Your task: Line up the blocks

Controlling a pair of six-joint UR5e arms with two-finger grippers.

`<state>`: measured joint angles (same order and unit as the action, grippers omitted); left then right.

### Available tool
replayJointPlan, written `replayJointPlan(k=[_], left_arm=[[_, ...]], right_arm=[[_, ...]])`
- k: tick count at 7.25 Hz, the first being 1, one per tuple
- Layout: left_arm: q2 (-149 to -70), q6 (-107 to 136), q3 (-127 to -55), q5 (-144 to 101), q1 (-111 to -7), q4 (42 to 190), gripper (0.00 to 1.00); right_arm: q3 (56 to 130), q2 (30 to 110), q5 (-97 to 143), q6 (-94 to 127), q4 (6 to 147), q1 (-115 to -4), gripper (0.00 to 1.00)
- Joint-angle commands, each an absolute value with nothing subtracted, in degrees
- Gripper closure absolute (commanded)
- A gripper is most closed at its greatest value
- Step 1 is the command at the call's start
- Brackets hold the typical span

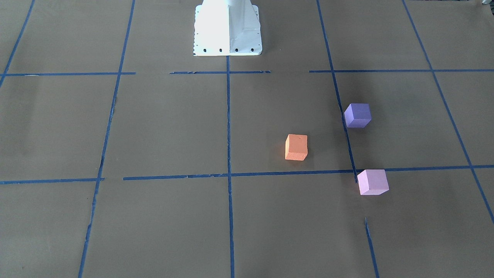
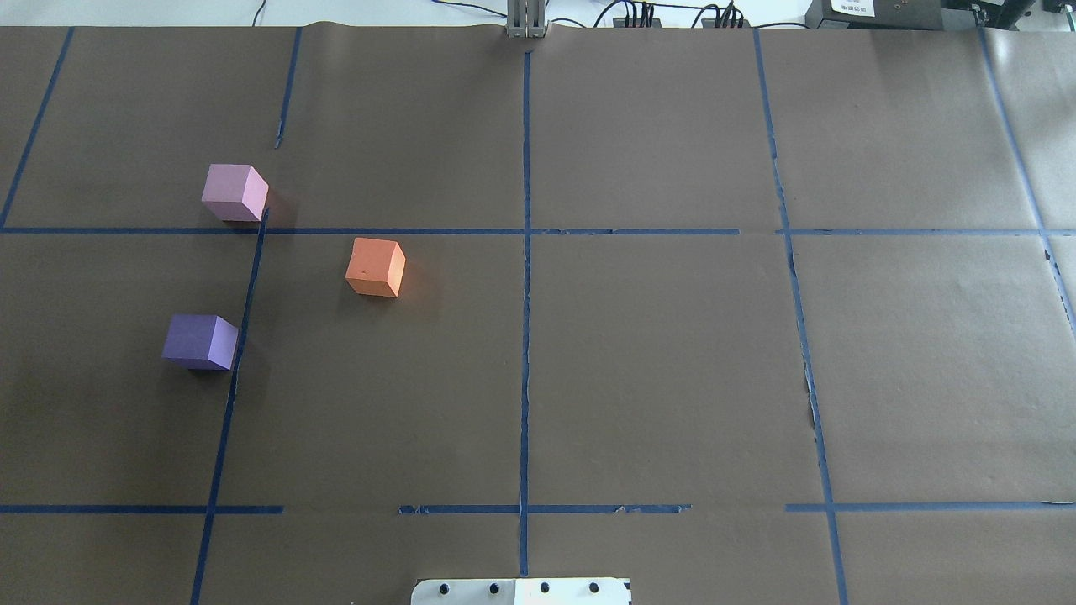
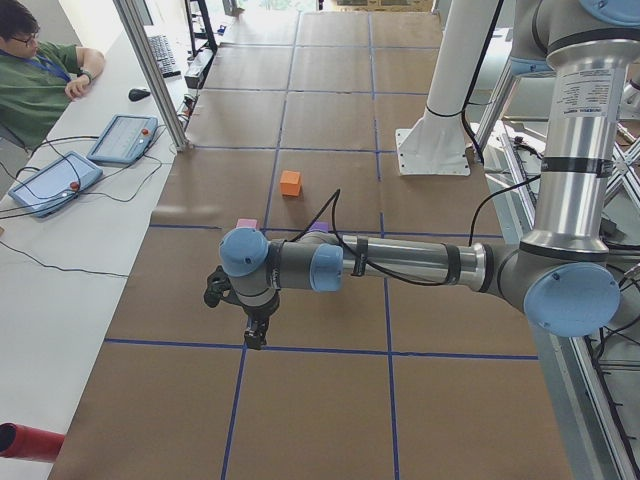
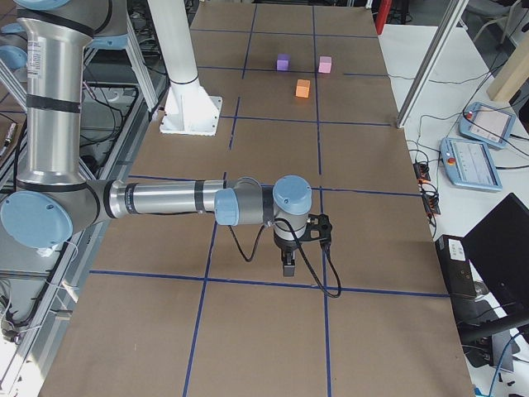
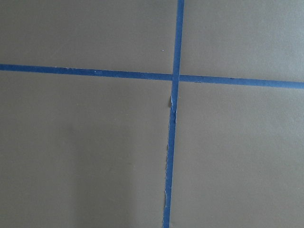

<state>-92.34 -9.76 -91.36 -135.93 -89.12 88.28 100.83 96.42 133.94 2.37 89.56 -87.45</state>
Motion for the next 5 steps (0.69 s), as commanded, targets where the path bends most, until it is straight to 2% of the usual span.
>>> replayJointPlan(k=[1, 3, 5], left_arm=[[-92.3, -9.8, -91.4, -135.9, -89.1, 88.2, 0.0], [-93.0, -9.9, -91.9, -136.5, -88.9, 88.4, 0.0], [-93.9, -10.0, -96.4, -136.7, -85.7, 94.3, 0.0]], right_arm=[[100.8, 96.4, 133.9, 2.4, 89.6, -87.5, 0.0], [100.8, 96.4, 133.9, 2.4, 89.6, -87.5, 0.0], [100.8, 96.4, 133.9, 2.4, 89.6, -87.5, 0.0]])
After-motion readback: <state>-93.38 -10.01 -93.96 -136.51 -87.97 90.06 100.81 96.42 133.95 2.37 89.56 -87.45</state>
